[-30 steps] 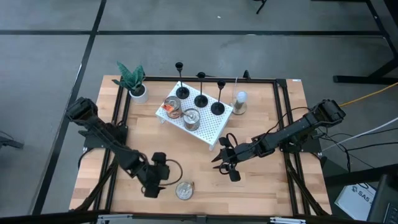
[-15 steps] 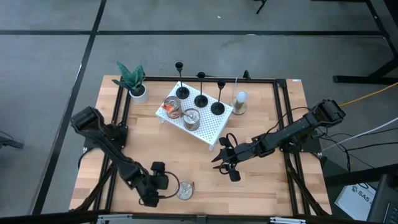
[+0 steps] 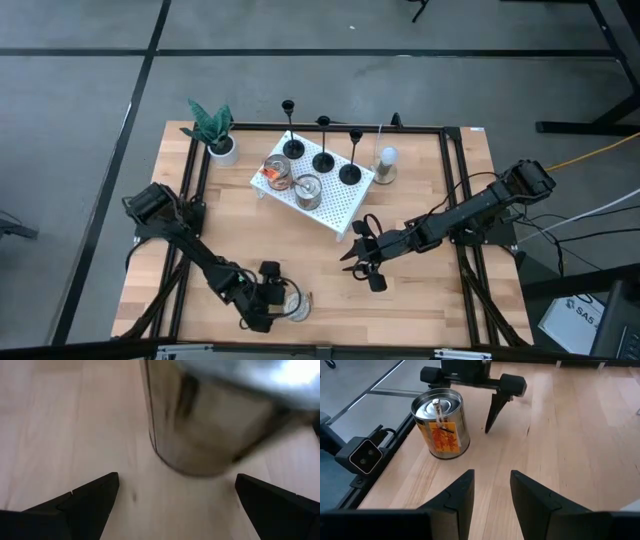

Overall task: Pick & Place candle stick holders
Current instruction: Put the orange scented candle on the shelf

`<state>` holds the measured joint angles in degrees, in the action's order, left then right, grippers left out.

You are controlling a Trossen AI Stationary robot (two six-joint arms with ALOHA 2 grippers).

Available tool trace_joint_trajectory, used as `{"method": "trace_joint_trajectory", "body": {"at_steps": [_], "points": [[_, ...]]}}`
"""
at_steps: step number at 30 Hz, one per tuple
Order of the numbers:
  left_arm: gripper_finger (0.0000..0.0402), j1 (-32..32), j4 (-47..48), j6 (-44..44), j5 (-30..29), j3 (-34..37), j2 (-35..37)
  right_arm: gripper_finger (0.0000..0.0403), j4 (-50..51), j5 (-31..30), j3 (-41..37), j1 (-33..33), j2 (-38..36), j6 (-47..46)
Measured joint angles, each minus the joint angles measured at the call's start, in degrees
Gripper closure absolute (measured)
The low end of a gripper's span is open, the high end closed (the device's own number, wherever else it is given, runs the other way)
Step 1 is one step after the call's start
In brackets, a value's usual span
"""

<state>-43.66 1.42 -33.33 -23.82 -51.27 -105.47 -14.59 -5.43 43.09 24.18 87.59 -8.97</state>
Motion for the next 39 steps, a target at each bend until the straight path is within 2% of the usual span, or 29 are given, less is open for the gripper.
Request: {"method": "trace_joint_trajectory", "body": {"at_steps": [18,25,34,39], "points": [[0.0001,10.9,-18.4,16.2,0.4,0.0,-2.5,0.0273,0.0,-0.2,0.0,0.0,0.0,0.2],[0.0001,15.8,-25.1,23.1,4.4,0.0,-2.4,0.0273,0.1,-0.9,0.0,0.0,0.0,0.4],[0.0001,17.9,-24.6,31.8,7.0,0.2,1.0,0.0273,0.4,-1.0,0.0,0.0,0.0,0.4],[0.0001,17.8,-17.1,32.7,7.1,0.3,7.0,0.0273,0.7,-1.0,0.0,0.0,0.0,0.4]]}}
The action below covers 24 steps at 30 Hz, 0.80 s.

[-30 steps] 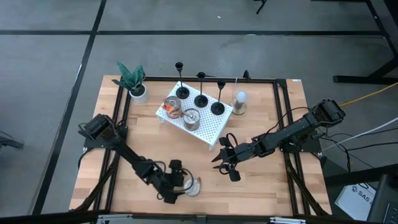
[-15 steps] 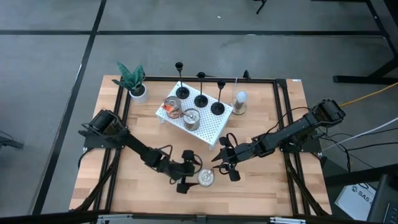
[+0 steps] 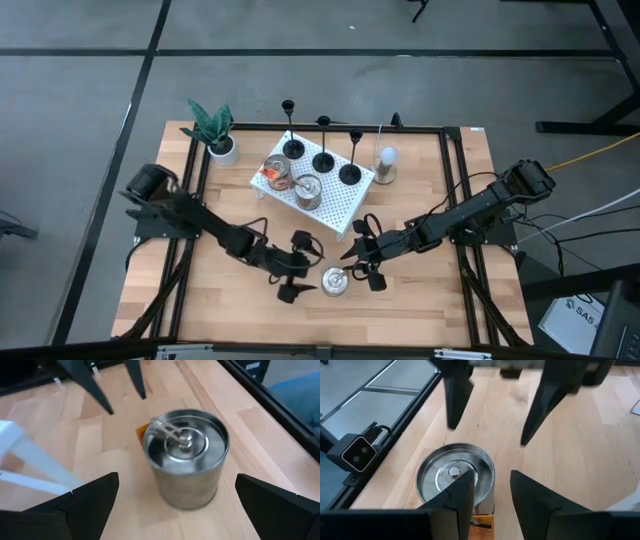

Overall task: Pick & Place candle stick holders
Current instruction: Put the orange scented candle on the shelf

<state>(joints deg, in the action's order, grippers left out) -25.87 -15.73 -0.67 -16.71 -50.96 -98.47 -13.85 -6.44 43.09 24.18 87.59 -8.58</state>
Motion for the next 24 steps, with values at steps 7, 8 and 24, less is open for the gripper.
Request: {"method": "trace_joint_trajectory", "body": {"at_steps": [7,8,24], "points": [[0.0002,-0.8,9.4,0.5,0.4,0.4,8.6,0.0273,0.5,0.3,0.0,0.0,0.0,0.0],[0.0002,-0.9,9.3,0.7,0.4,1.2,9.9,0.0273,0.6,0.4,0.0,0.0,0.0,0.0],[0.0002,0.1,-3.9,-5.9,5.2,33.4,43.1,0.0273,1.1,0.5,0.0,0.0,0.0,-0.2]]}}
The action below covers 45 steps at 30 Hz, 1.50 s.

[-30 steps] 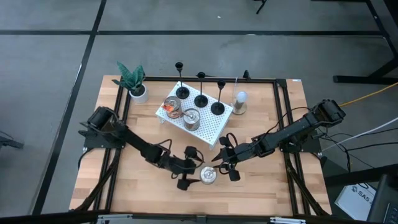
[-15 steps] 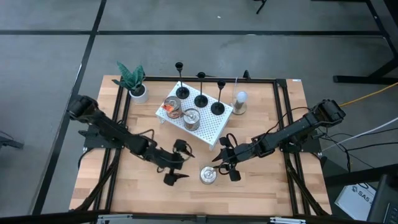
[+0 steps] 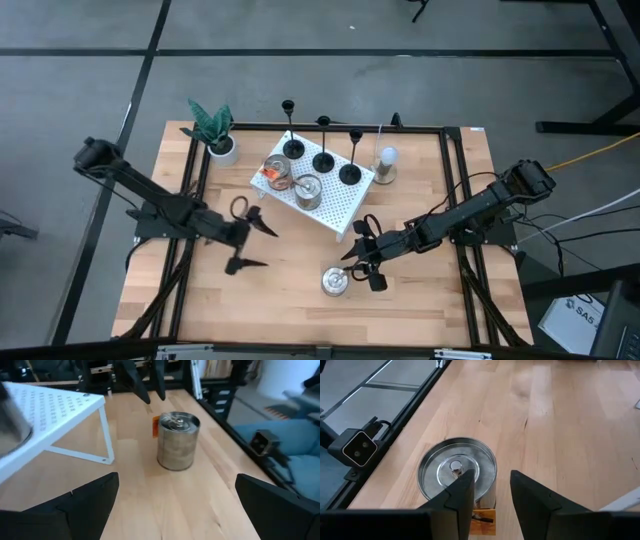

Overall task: Pick & Place candle stick holders
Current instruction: Put the orange scented candle on the shelf

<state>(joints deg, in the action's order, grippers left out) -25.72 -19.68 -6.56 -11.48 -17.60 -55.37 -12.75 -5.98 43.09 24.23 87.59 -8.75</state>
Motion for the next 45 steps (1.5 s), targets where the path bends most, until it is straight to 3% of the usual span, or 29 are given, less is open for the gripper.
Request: {"method": "trace_joint_trajectory", "body": {"at_steps": [11,19,25,29,35,40,45], "points": [[0.0002,0.8,3.6,0.3,-1.1,10.5,20.3,0.0273,0.0,0.0,0.0,0.0,0.0,0.0],[0.0002,7.7,5.3,2.8,-0.5,13.8,29.3,0.0273,0.0,-0.5,0.0,0.0,0.0,0.0],[0.0002,13.4,8.0,4.6,7.6,13.8,33.3,0.0273,0.0,-0.5,0.0,0.0,0.0,0.0],[0.0002,15.7,10.4,4.8,10.0,13.8,34.8,0.0273,0.0,-0.5,0.0,0.0,0.0,0.0],[0.0002,16.2,14.6,3.1,10.0,13.8,35.6,0.0273,0.0,-0.5,0.0,0.0,0.0,0.2],[0.0001,16.2,14.1,3.2,5.7,13.8,35.6,0.0273,-0.1,-0.5,0.0,0.0,0.0,0.2],[0.0001,16.2,12.5,4.3,5.8,13.8,35.6,0.0273,-0.1,-0.5,0.0,0.0,0.0,0.2]]}}
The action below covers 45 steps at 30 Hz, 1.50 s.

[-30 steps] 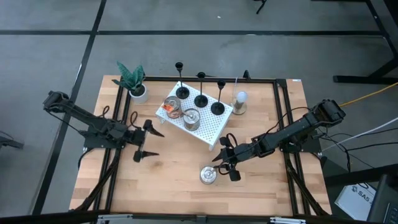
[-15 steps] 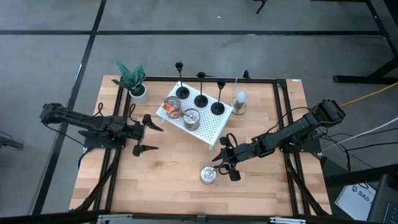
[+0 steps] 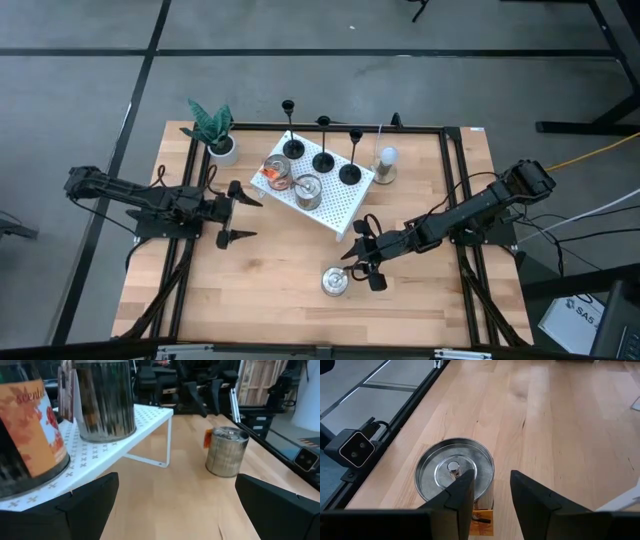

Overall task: Pick & Place candle stick holders
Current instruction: Put the orange scented candle on the shelf

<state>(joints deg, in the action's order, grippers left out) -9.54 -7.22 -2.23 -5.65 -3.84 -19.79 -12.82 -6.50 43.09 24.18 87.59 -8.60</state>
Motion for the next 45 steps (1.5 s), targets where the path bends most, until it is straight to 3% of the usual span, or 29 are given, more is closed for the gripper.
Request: {"method": "trace_joint_trajectory", "body": {"at_steps": [8,29,45], "points": [[0.0001,0.0,-4.8,-0.2,0.2,3.3,0.0,0.0273,0.0,-0.1,0.0,0.0,0.0,0.0],[0.0001,0.0,3.8,-1.7,-0.7,3.3,-0.3,0.0273,-0.2,-1.4,0.0,0.0,0.0,0.0],[0.0002,0.0,4.1,-3.0,-0.7,3.3,-0.3,0.0273,-0.2,-0.7,0.0,0.0,0.0,-0.2]]}}
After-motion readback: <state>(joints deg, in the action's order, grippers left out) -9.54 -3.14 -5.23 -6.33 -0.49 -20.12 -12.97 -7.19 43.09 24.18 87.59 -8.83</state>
